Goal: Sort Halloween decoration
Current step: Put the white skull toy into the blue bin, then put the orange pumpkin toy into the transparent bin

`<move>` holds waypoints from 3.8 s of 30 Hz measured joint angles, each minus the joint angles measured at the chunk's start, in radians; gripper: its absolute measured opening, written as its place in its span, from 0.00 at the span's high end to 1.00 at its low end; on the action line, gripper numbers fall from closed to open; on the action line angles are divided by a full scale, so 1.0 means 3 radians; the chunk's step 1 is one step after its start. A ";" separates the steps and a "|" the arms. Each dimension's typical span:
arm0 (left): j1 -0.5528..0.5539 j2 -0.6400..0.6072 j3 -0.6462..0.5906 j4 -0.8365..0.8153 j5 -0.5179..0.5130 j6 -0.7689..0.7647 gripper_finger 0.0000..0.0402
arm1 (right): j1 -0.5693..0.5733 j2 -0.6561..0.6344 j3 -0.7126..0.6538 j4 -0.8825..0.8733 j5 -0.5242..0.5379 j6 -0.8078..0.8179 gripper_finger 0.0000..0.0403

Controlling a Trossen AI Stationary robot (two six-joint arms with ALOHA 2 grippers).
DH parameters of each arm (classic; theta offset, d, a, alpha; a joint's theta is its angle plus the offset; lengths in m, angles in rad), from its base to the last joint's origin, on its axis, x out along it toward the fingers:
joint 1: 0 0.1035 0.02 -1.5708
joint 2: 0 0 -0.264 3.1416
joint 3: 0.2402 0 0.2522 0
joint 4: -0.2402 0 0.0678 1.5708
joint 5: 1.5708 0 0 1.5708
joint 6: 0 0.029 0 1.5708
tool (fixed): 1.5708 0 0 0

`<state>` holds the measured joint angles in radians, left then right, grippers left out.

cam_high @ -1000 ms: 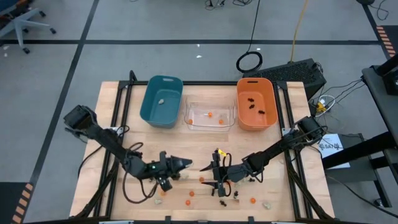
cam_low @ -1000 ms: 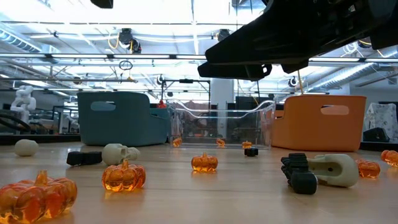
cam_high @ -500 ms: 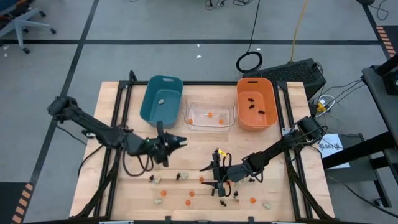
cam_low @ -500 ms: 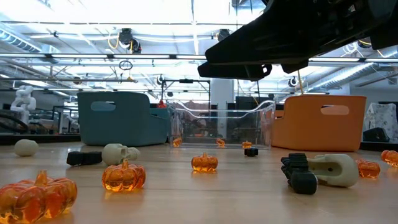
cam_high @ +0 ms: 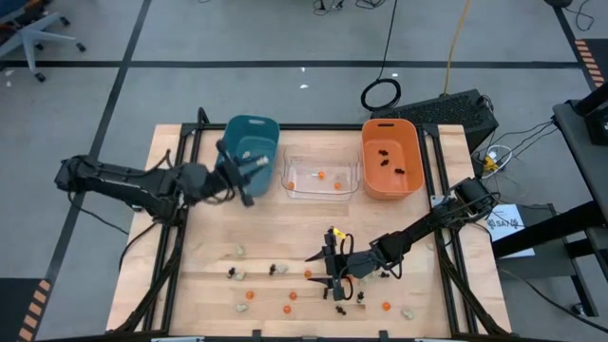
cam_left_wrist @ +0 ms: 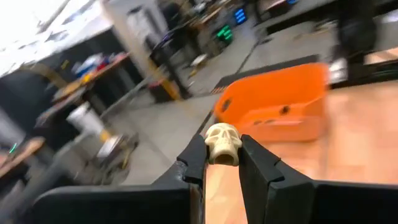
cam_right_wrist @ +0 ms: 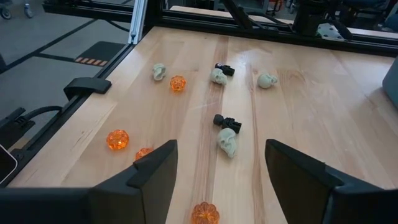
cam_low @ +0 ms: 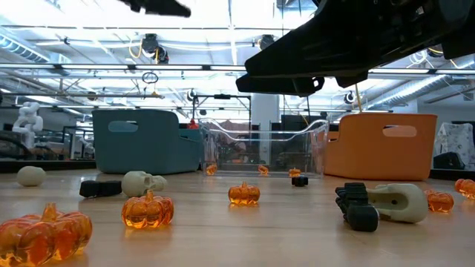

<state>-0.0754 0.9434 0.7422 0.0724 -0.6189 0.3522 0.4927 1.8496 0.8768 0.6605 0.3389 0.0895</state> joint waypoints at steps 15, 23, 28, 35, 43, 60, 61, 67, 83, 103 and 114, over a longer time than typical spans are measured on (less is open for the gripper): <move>0.1612 0.0227 -0.0003 -0.1213 0.0999 -0.1330 0.87 | 0.0000 0.0000 0.0000 0.0001 0.0000 0.0010 0.44; 0.1906 0.0842 -0.0003 -0.1454 0.1292 -0.1482 0.87 | -0.0005 0.0000 0.0000 0.0000 0.0000 0.0010 0.44; 0.2001 0.1142 -0.0003 -0.1469 0.1355 -0.1620 0.87 | -0.0005 0.0000 -0.0001 -0.0052 0.0001 0.0005 0.44; 0.2025 0.1324 -0.0003 -0.1436 0.1403 -0.1678 0.81 | -0.0005 0.0000 -0.0001 -0.0084 0.0001 0.0010 0.44; 0.2006 0.1312 -0.0003 -0.1400 0.1412 -0.1677 0.66 | -0.0005 0.0000 -0.0001 -0.0100 0.0031 0.0010 0.44; 0.1165 0.0298 0.0203 -0.1604 0.1453 -0.1842 0.65 | -0.0005 -0.0426 -0.0003 -0.1041 0.0286 0.0357 0.44; 0.1037 0.0213 0.0205 -0.1582 0.1469 -0.1856 0.65 | -0.0004 -0.0502 -0.0003 -0.1216 0.0281 0.0454 0.44; 0.0028 -0.0065 0.0156 -0.1283 0.1352 -0.1931 0.65 | 0.0119 -0.0848 -0.0001 -0.2115 0.0234 0.0991 0.44; -0.1647 0.0767 -0.0047 -0.0204 0.0053 -0.1846 0.65 | 0.0744 -0.0883 -0.0001 -0.2513 -0.0088 0.1601 0.44; -0.1784 0.1483 -0.0048 0.0531 -0.0090 -0.1854 0.65 | 0.0675 -0.0236 0.0004 -0.2449 0.0002 0.1582 0.44; -0.1784 0.1483 -0.0048 0.0532 -0.0089 -0.1854 0.65 | 0.0675 -0.0202 0.0009 -0.2473 -0.0058 0.1723 0.58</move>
<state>-0.6106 1.3884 0.7277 0.2321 -0.6456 -0.2040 0.6952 1.7889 0.8795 -0.0813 0.3217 0.6064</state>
